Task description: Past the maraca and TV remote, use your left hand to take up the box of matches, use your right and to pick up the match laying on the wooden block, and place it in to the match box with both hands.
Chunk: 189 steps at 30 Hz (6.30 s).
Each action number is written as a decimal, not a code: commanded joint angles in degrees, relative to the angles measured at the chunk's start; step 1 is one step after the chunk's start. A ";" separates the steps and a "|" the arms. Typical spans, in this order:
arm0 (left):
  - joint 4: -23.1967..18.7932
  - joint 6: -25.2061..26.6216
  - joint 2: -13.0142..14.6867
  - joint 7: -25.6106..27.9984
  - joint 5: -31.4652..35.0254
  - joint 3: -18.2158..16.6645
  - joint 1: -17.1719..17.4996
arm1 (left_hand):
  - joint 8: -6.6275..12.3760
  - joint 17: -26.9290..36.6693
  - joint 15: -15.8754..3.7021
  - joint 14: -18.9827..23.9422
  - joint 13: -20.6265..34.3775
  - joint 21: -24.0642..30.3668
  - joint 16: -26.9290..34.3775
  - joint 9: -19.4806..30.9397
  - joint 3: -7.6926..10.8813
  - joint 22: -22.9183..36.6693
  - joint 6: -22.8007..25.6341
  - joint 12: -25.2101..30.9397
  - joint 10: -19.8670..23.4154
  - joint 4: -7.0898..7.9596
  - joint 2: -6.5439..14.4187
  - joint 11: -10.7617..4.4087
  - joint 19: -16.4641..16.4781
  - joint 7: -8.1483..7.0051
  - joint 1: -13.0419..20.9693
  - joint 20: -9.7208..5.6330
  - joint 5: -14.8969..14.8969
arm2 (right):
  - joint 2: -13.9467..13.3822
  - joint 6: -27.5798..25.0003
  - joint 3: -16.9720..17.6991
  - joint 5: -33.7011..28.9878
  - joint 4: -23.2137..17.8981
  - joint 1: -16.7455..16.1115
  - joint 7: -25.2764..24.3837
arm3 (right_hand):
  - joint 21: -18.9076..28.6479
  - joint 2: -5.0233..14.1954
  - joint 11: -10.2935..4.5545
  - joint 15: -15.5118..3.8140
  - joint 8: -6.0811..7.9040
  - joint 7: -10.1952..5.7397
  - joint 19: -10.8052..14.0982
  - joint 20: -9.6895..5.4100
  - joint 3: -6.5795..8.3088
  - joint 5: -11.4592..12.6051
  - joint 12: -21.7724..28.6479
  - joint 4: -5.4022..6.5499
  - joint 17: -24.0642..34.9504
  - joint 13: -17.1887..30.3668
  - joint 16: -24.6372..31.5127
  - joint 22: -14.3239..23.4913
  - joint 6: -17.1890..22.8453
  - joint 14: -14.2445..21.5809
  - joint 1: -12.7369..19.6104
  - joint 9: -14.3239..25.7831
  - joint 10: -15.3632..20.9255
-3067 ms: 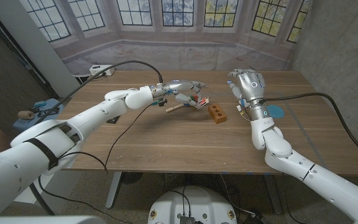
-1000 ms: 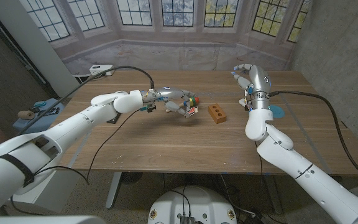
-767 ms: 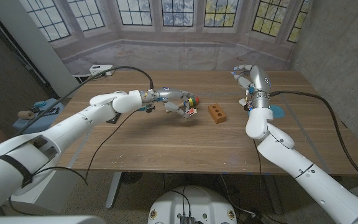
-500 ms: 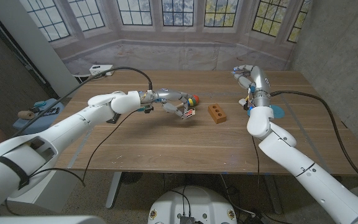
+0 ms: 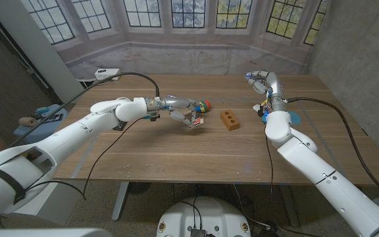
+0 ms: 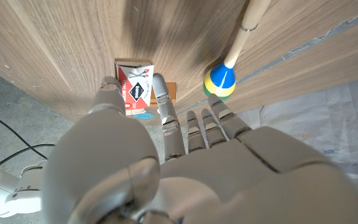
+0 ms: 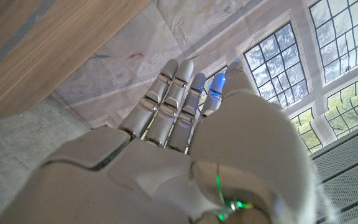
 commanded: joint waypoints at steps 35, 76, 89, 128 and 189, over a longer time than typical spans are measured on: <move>-0.27 -0.56 2.44 1.26 5.36 0.14 -1.04 | 0.02 0.08 -0.10 -0.15 0.18 -0.17 0.00 0.16 0.13 0.33 -0.47 -0.07 -0.47 -0.16 1.54 0.03 -0.28 0.07 1.14 0.14 0.29 | 3.20 11.22 3.06 24.30 7.17 1.41 4.54 | -0.20 -0.22 0.20 -6.69 -0.38 0.06 -0.41 -4.20 -0.76 -0.38 0.23 0.51 -0.17 -0.25 -0.42 0.07 -0.68 -1.33 -2.77 -0.23 -0.75; -0.81 -0.08 3.15 2.80 9.75 1.43 -1.36 | -0.40 0.12 -0.07 -0.71 0.17 -0.25 -0.08 0.01 0.16 0.32 -1.61 -0.33 -1.66 -0.09 1.58 0.17 -0.83 0.18 1.04 0.13 0.26 | 4.07 15.63 3.97 37.54 13.36 3.22 10.68 | -0.63 0.29 0.03 -5.49 -0.99 -0.40 -1.34 -3.63 -1.02 -0.55 -0.28 1.15 -1.30 -0.76 -2.26 0.03 -2.73 -4.02 -5.31 -0.48 -2.82; -0.59 0.36 3.19 2.37 9.93 1.71 -1.50 | -0.65 0.13 0.05 -1.20 0.16 -0.37 -0.16 -0.15 0.14 0.32 -2.09 -0.34 -2.00 -0.05 1.56 0.26 -1.27 0.37 0.93 0.10 0.23 | 4.70 17.02 3.94 40.97 16.17 4.31 13.36 | -1.04 0.82 -0.01 -4.19 -1.35 -0.61 -1.98 -3.32 -1.54 -0.67 -0.61 2.43 -1.99 -1.25 -3.59 -0.07 -4.51 -6.10 -8.28 -0.68 -4.58; 0.83 -0.72 2.77 2.36 10.74 2.86 -3.14 | -1.01 0.12 0.38 -1.97 0.12 -0.43 -0.12 -0.27 0.19 0.33 -2.99 -0.36 -3.06 -0.05 1.67 0.49 -1.99 0.40 0.75 0.13 0.22 | 3.44 17.29 3.84 42.44 16.76 4.27 13.65 | -3.19 1.30 0.27 0.26 -2.05 -6.32 -4.61 -0.35 -2.52 -0.43 -1.09 3.92 -4.37 -3.19 -6.64 -0.26 -10.45 -11.12 -14.75 -1.41 -9.84; -12.17 12.09 6.80 -0.76 2.77 -3.62 5.43 | -12.17 0.53 1.98 -5.26 0.12 -0.60 0.18 -4.70 -0.24 0.38 -19.60 0.20 -7.74 1.90 2.72 1.57 -5.35 1.84 -4.99 0.98 0.52 | -0.19 15.67 4.61 44.26 15.33 3.34 16.84 | -5.19 1.42 0.47 1.28 -1.84 -6.41 -6.96 0.50 -2.34 -0.40 -0.64 2.63 -5.29 -3.55 -6.91 -0.16 -16.98 -15.30 -16.79 -1.49 -14.71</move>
